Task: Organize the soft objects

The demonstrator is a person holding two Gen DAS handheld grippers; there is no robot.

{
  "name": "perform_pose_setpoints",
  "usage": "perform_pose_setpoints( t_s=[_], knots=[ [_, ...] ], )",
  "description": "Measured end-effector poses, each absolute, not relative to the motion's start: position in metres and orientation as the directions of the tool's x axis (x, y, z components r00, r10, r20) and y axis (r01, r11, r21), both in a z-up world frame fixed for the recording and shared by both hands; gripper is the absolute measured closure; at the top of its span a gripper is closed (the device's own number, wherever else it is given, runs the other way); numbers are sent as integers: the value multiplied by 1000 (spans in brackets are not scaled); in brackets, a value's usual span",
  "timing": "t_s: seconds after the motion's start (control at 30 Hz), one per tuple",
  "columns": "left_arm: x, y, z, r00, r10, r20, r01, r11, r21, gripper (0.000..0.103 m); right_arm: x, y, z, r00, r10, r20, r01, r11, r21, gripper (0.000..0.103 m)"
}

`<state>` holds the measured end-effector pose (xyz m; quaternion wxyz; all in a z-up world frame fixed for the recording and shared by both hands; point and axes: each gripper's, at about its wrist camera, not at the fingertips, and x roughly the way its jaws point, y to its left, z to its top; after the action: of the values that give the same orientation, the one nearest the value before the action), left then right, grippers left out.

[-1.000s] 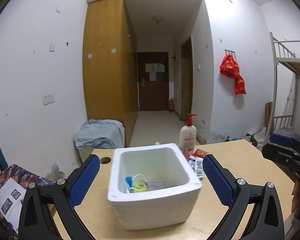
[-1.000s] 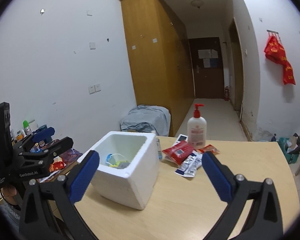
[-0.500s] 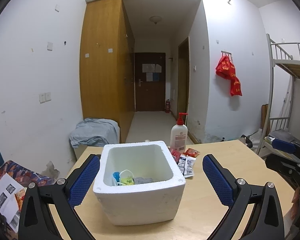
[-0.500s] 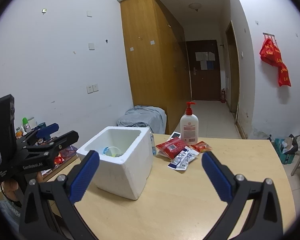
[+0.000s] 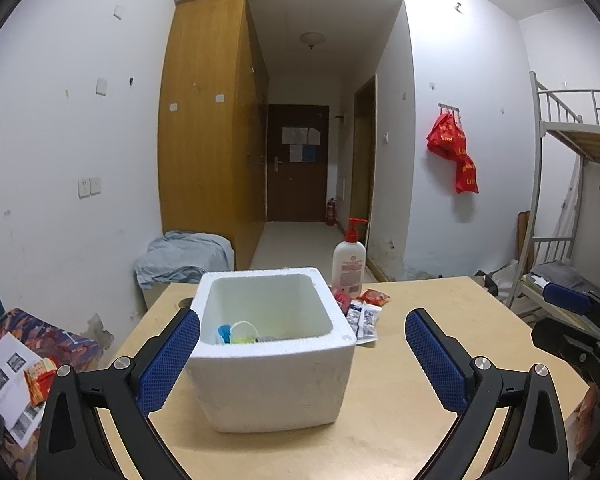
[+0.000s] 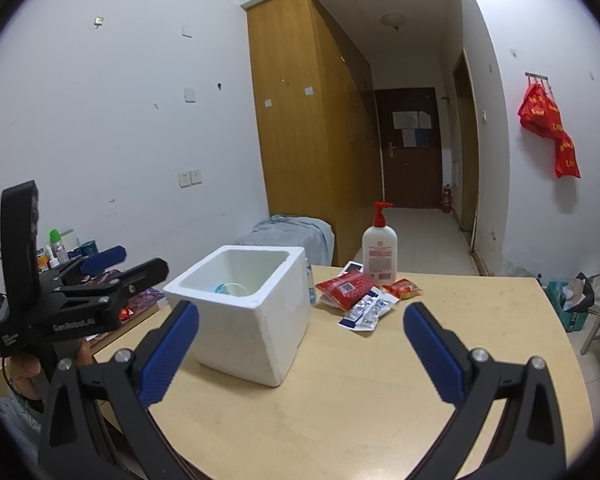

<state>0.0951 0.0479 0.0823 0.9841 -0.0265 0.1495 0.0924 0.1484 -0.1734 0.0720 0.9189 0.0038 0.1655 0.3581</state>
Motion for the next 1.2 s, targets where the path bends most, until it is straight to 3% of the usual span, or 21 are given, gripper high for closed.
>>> perform_pose_setpoints(
  t_s=[0.33, 1.2],
  knots=[
    [71, 38, 62, 946, 160, -281, -178, 983, -38, 0, 110, -178, 62, 728, 653, -209, -653, 753, 83, 0],
    [0, 20, 8, 961, 151, -232, -168, 984, -57, 0, 45, -187, 15, 713, 668, -213, -662, 742, 110, 0]
  ],
)
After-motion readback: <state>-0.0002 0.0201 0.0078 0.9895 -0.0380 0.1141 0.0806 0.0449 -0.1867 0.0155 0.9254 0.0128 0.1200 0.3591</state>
